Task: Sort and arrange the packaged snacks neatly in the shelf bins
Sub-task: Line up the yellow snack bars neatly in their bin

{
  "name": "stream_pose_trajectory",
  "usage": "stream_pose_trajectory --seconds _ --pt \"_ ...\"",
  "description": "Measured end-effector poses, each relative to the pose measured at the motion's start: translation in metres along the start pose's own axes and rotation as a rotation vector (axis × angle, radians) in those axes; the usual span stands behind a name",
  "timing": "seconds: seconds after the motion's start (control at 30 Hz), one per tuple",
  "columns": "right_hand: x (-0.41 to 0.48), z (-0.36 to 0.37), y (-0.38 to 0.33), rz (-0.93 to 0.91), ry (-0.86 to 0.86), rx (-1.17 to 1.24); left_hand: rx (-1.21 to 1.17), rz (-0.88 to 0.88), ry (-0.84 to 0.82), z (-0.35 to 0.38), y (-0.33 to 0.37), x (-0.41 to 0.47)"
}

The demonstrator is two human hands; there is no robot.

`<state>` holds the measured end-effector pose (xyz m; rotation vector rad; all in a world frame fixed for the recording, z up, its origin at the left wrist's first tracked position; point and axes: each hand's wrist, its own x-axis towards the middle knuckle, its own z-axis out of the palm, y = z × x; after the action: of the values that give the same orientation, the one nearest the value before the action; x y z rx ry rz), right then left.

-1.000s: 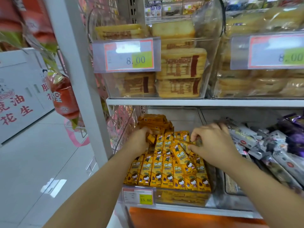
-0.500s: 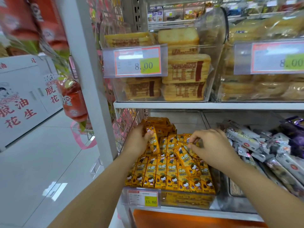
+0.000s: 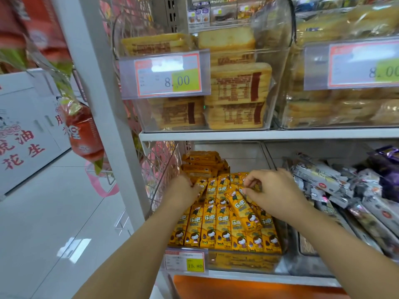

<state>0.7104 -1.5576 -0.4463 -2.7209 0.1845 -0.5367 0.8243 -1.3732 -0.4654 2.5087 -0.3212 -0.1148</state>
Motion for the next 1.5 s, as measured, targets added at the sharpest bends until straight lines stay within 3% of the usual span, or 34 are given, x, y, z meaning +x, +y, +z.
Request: stream_pose_trajectory --seconds 0.23,0.37,0.53,0.67,0.73,0.9,1.03,1.23,1.33,1.5 --pt "0.000 -0.001 -0.001 0.002 -0.011 0.012 0.064 0.061 -0.102 0.000 0.003 0.015" --pt "-0.001 -0.002 -0.002 0.003 -0.026 0.001 0.008 0.068 -0.287 0.001 -0.003 0.020" --pt "-0.001 -0.002 -0.003 -0.014 -0.043 -0.023 0.136 0.052 -0.293 0.010 -0.005 0.026" --pt "-0.001 -0.002 0.001 -0.039 -0.021 0.075 0.272 0.090 -0.391 0.006 0.001 0.031" --pt "-0.001 -0.006 0.004 -0.025 0.034 0.187 0.244 0.103 -0.357 0.002 0.004 0.033" --pt "-0.003 -0.016 0.021 -0.010 0.082 0.234 0.229 0.284 -0.051 0.010 0.023 0.040" --pt "-0.006 -0.019 0.029 -0.057 0.096 0.275 0.150 0.515 -0.169 0.029 0.053 0.056" --pt "0.000 -0.027 0.032 -0.055 0.016 0.261 0.332 0.472 -0.506 0.051 0.078 0.087" --pt "0.000 -0.029 0.033 -0.059 0.007 0.256 0.443 0.519 -0.518 0.057 0.080 0.094" --pt "-0.001 -0.030 0.031 -0.064 0.005 0.256 0.438 0.524 -0.504 0.054 0.078 0.094"
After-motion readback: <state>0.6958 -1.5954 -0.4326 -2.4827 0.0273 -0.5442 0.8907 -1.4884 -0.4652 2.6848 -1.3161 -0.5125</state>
